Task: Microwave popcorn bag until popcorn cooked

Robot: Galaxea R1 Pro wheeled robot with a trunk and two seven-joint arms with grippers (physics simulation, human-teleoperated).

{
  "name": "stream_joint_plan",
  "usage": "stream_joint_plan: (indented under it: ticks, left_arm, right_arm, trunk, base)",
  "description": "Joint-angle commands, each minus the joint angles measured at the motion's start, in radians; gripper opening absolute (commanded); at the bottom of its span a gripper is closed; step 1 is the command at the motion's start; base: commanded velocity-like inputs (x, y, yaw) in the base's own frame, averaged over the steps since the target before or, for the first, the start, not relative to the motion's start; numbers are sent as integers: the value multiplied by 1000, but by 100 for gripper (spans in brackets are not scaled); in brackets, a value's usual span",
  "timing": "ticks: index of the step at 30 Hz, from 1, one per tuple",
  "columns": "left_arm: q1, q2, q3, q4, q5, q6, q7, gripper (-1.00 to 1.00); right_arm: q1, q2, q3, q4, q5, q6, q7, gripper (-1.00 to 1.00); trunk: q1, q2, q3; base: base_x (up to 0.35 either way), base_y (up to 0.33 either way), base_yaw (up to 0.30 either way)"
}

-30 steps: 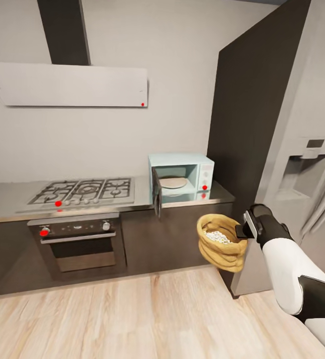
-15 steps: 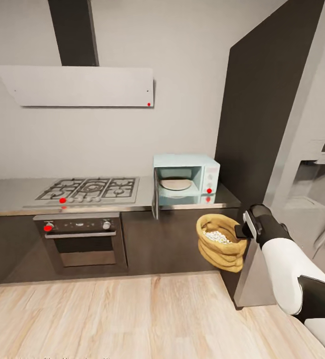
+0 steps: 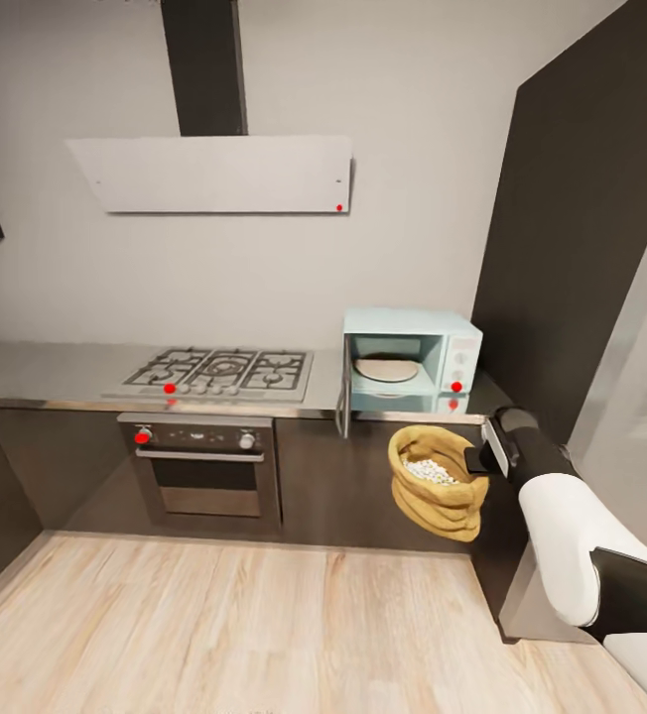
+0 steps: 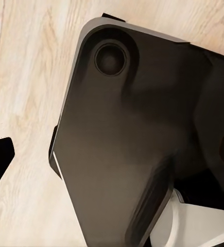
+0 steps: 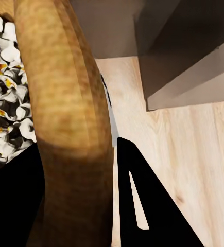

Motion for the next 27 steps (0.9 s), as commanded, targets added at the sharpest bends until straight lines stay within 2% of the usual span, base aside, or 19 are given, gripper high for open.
stream_joint_plan:
  ticks: [1,8,23,27]
  left_arm:
    - [0,0,0,-1,4,-2,1,100]
    - [0,1,0,-1,4,-2,1,100]
    - [0,0,0,-1,4,-2,1,100]
    - [1,0,1,-1,4,-2,1,100]
  right_arm:
    - [-1,0,-3,-1,4,3,4,-100]
    - [-1,-3,-3,-1,3,3,4,-100]
    - [-1,-1,-6,8,2,3,5,-100]
    - [-1,-8,-11,9,0,3,65,-100]
  trunk:
    - [0,-1,-1]
    - [0,-1,-1]
    - [0,-1,-1]
    - [0,-1,-1]
  base:
    - [0,0,270]
    - [0,0,240]
    - [0,0,8]
    - [0,0,0]
